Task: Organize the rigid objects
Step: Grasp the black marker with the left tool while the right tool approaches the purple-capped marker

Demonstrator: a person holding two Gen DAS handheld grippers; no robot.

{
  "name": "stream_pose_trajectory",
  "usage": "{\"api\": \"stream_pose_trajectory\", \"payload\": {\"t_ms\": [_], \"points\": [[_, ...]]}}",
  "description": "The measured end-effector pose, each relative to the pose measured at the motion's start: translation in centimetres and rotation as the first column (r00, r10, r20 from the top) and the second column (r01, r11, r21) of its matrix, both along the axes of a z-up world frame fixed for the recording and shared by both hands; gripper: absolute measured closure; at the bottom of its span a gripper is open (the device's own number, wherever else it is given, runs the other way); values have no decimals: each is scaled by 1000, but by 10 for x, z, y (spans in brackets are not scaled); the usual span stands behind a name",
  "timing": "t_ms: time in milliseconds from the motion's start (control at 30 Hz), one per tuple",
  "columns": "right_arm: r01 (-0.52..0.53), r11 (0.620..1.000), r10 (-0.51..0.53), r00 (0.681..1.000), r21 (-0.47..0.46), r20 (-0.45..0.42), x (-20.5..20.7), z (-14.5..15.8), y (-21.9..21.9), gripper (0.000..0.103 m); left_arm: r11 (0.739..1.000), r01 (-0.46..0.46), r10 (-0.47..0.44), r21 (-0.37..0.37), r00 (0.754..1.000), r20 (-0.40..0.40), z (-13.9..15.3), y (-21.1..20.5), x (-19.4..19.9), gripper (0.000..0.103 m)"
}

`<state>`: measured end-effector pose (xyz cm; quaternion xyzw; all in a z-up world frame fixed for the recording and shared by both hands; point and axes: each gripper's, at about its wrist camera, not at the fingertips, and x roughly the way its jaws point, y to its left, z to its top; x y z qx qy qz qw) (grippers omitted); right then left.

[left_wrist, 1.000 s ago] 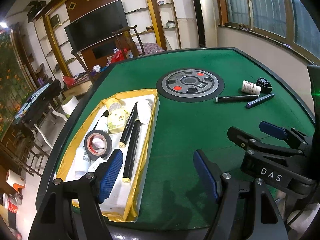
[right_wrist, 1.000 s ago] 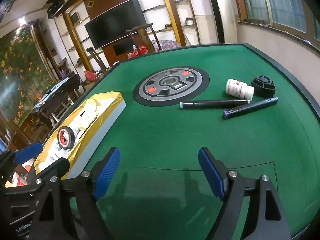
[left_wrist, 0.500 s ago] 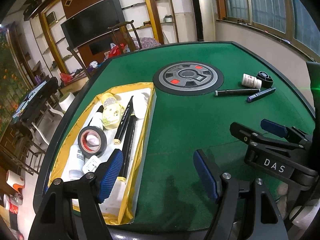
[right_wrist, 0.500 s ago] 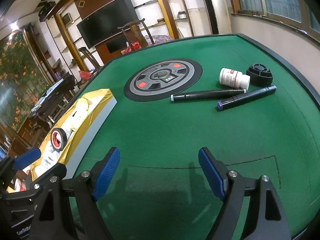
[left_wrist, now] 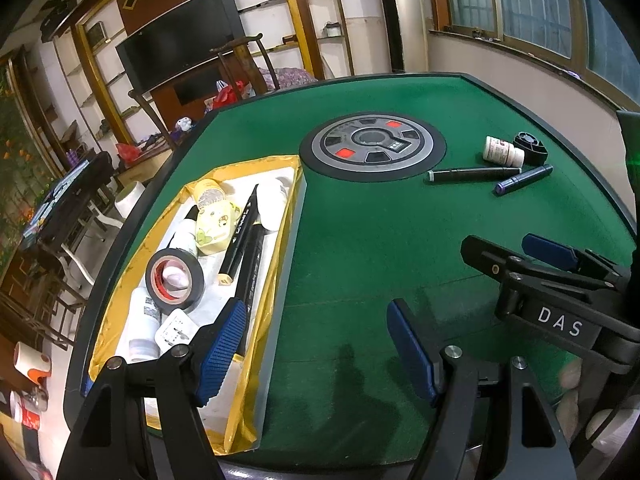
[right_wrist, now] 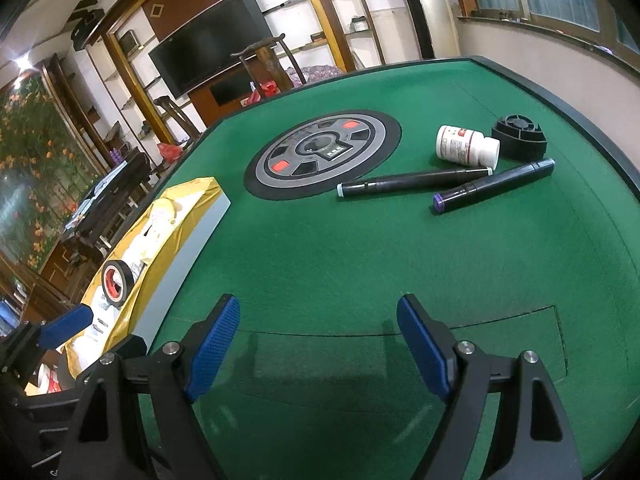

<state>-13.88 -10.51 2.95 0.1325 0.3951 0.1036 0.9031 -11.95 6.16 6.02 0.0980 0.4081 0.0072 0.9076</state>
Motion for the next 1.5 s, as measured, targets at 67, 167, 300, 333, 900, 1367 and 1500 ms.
{"api": "stream_pose_trajectory", "payload": {"t_ms": [67,167,300,333,900,1367,1500], "points": [[1,1000,-1,1000,3,-2,0,0,0,23,1000,1,-1,0,1000,-3,-1,0,0,27],[1,1000,-1,1000,6,-2,0,0,0,23,1000,3,-3,0,1000,-9,-2,-1,1,27],[-1,1000,1,1000,5,-3,1,0,0,23,1000,8,-8,-2,1000,-15,-4,-2,2,27],[0,1000,0,1000,1,-1,0,0,0,23,1000,8,-8,-1,1000,-16,-4,-2,2,27],[254,960,-212,936,-121,280,49,68,-107,12,970,115,-136,-215,987,-87,9,-15,47,26],[488,863,-498,865,128,61,91,17,-234,12,830,558,-557,5,827,-75,-26,-143,151,28],[504,852,-515,855,143,61,91,17,-237,12,807,589,-586,-32,794,-162,-49,-147,176,40]]}}
